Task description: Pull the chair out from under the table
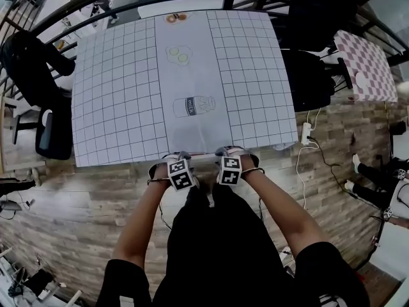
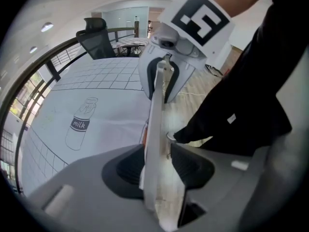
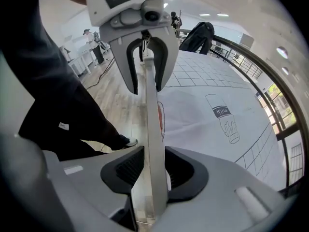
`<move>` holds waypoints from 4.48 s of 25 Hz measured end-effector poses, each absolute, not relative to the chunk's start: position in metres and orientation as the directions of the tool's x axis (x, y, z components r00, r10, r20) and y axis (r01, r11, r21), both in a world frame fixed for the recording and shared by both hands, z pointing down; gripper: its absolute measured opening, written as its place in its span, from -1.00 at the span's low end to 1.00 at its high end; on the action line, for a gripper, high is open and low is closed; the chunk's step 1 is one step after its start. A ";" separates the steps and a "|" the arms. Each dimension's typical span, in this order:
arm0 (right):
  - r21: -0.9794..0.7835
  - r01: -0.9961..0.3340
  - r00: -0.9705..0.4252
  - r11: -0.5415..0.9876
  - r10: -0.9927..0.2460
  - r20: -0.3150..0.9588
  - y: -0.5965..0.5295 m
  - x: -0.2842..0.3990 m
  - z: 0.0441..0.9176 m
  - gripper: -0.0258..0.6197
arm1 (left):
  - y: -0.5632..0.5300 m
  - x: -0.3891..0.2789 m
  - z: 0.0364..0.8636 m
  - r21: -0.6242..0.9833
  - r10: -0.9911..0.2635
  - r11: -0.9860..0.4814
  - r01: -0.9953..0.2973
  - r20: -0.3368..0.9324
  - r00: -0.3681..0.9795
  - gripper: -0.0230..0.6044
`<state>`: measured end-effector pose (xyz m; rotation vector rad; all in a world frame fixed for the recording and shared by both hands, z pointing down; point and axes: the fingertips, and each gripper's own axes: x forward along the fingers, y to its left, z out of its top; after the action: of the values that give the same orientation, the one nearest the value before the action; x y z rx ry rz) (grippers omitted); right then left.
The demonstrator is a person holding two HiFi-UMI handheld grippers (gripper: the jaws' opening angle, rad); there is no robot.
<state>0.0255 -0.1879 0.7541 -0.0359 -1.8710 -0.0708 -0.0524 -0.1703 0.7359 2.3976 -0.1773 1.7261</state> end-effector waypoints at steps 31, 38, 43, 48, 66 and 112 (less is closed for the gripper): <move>0.015 0.122 -0.219 0.992 0.012 0.976 -0.191 0.014 0.793 -0.65 | -0.175 -0.028 0.794 0.108 0.079 -0.986 -0.128 0.974 0.211 -0.43; 0.007 0.141 -0.224 0.990 0.025 0.974 -0.191 0.009 0.800 -0.65 | -0.174 -0.026 0.798 0.102 0.076 -0.989 -0.111 0.973 0.218 -0.39; -0.011 0.140 -0.223 0.990 0.043 0.974 -0.190 0.008 0.800 -0.65 | -0.174 -0.024 0.805 0.091 0.067 -0.990 -0.106 0.975 0.212 -0.36; 0.000 0.144 -0.209 0.990 0.031 0.977 -0.190 0.009 0.802 -0.70 | -0.175 -0.023 0.806 0.081 0.055 -0.991 -0.111 0.975 0.216 -0.39; 0.030 0.146 -0.212 0.989 0.002 0.977 -0.175 0.012 0.801 -0.71 | -0.168 -0.023 0.803 0.011 -0.020 -0.989 -0.146 0.977 0.213 -0.67; -0.033 0.096 -0.186 0.995 0.051 0.981 -0.039 0.022 0.794 -0.69 | -0.031 -0.016 0.787 0.055 0.033 -0.995 -0.088 0.971 0.236 -0.67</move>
<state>0.0221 -0.0391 0.7943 -0.1089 -1.7588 -0.0409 -0.0160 -0.0310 0.7871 2.3911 -0.0537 1.8832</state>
